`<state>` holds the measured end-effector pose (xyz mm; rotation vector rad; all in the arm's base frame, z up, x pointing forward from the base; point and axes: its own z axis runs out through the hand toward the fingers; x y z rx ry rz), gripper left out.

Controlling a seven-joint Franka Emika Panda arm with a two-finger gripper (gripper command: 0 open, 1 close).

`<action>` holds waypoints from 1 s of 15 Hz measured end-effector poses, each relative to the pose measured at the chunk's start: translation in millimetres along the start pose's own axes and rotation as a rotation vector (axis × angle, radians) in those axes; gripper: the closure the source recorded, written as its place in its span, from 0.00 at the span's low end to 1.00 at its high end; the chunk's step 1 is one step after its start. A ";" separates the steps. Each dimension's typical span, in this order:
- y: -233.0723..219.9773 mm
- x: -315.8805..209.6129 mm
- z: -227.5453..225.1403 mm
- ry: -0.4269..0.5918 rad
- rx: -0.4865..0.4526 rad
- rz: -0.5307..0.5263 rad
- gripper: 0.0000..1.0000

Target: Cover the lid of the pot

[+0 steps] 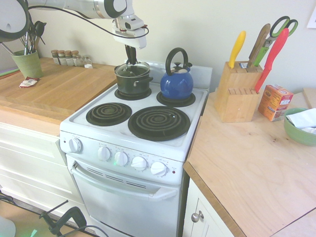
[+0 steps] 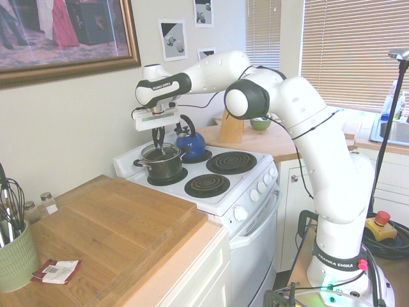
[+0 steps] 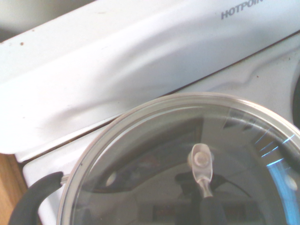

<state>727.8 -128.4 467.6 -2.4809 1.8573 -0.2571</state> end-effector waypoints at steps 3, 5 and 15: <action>-1.4 -3.5 -3.8 0.003 -0.009 -0.002 1.00; 0.0 -1.8 -3.1 0.003 -0.016 0.004 1.00; 0.2 3.1 10.7 0.004 -0.026 0.011 1.00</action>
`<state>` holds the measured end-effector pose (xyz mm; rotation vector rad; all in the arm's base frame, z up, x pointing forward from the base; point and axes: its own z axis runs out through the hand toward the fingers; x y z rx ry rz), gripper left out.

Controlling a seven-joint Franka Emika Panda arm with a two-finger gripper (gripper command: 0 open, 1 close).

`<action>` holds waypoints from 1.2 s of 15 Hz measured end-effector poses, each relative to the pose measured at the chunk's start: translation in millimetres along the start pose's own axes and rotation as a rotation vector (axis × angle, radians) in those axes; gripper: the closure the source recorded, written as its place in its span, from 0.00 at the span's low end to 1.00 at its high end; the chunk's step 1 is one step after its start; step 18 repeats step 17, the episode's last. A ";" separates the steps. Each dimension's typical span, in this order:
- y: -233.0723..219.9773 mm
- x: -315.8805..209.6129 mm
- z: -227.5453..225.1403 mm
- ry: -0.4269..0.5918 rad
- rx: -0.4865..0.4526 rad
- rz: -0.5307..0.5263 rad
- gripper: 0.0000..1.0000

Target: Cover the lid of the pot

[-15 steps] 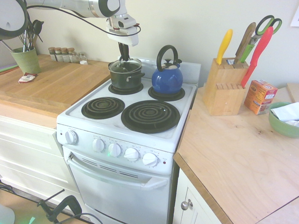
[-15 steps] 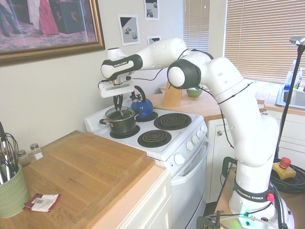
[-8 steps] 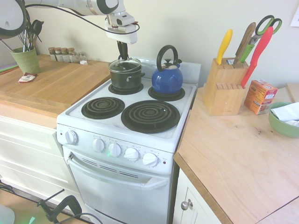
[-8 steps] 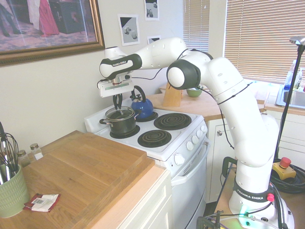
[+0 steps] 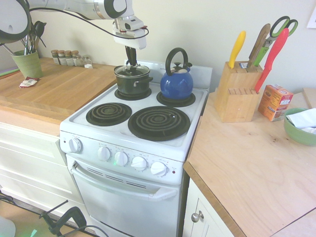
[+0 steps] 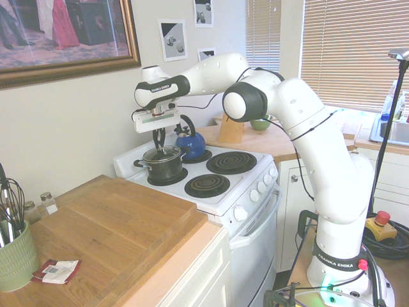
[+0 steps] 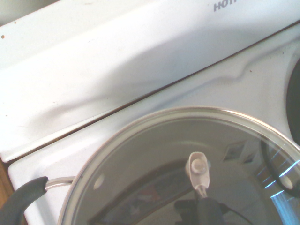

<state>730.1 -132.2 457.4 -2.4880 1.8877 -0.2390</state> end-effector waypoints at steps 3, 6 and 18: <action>-0.2 -0.3 -0.2 0.000 0.001 -0.005 0.00; -0.5 -1.1 -0.6 0.003 -0.001 -0.008 0.00; 12.3 -37.4 -131.8 0.085 0.047 -0.070 0.00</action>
